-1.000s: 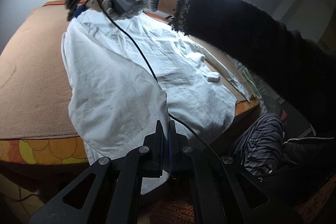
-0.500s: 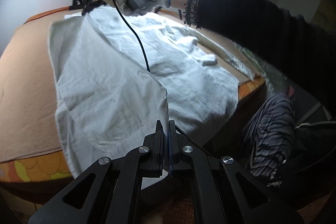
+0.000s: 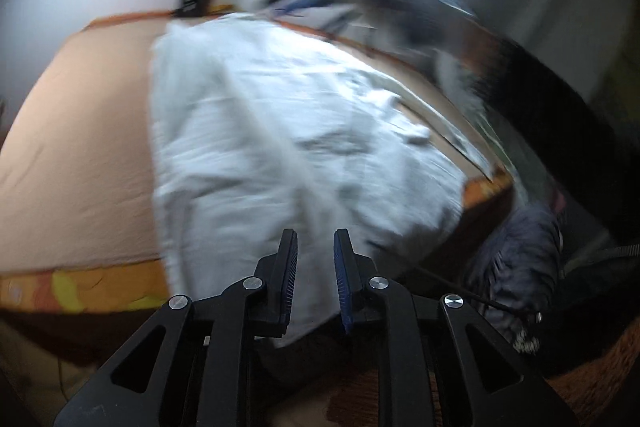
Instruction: Fold small clothes
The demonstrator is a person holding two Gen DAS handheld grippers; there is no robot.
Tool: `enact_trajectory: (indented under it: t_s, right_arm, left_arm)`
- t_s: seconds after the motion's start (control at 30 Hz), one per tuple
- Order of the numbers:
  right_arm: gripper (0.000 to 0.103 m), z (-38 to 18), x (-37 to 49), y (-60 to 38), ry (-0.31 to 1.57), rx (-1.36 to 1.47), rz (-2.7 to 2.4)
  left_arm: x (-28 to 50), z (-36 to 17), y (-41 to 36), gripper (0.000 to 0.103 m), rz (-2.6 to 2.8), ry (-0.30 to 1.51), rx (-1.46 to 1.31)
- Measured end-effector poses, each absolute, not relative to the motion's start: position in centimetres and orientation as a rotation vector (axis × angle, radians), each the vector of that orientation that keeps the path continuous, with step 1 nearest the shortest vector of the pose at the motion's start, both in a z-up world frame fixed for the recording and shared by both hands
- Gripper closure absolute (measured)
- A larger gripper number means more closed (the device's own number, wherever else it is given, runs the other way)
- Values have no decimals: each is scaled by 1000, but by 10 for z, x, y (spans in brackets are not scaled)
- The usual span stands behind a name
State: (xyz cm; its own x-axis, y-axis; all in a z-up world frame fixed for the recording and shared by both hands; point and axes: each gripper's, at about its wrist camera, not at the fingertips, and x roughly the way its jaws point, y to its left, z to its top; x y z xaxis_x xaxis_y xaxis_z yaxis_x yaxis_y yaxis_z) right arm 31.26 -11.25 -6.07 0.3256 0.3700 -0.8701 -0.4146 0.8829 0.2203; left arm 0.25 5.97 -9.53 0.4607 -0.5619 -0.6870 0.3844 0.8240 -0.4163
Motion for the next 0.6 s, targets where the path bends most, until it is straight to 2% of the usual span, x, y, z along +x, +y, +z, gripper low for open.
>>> enact_trajectory:
  t_s: [0.07, 0.17, 0.23, 0.37, 0.6]
  right_arm:
    - [62, -47, 287, -120, 1105, -48, 540]
    - [62, -33, 245, -131, 1087, -53, 568]
    - [60, -33, 222, -137, 1088, -38, 590]
    - [59, -50, 173, -139, 1106, -17, 638]
    - [59, -104, 125, -131, 1125, 8, 669]
  left_arm:
    - [12, -105, 70, 84, -538, 964, -247]
    - [21, -121, 75, 74, -495, 1024, -283]
    - [28, -131, 73, 73, -482, 1063, -300]
    - [38, -139, 68, 62, -438, 1078, -284]
    - [47, -148, 65, 65, -445, 1093, -369]
